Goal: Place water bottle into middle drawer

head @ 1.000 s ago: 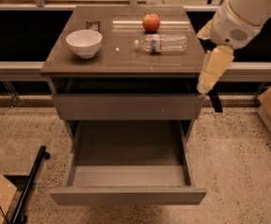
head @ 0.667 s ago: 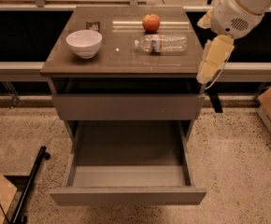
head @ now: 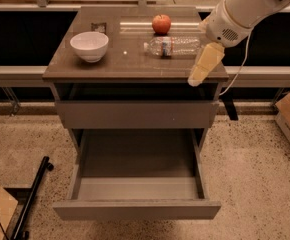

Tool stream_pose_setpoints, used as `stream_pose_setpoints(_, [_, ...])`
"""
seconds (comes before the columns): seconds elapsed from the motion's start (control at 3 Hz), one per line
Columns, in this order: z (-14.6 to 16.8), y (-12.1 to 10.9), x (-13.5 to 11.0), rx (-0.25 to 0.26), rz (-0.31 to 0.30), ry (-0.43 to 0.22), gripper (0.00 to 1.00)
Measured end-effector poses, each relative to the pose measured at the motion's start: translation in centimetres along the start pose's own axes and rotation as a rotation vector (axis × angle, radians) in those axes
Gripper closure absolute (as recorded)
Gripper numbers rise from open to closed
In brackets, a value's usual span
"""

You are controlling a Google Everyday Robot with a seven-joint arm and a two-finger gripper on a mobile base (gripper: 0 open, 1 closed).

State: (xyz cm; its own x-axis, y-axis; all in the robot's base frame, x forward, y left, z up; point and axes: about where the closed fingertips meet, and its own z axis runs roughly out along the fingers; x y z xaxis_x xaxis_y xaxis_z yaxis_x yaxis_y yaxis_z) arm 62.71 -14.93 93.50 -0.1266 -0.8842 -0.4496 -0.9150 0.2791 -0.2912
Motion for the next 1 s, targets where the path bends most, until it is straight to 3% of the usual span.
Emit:
stream_pose_setpoints(0.33, [2.2, -3.5, -0.8, 0.056, 0.032, -0.065, 0.00])
stream_pose_setpoints(1.0, [7.0, -9.5, -0.1, 0.083, 0.134, -0.135, 0.00])
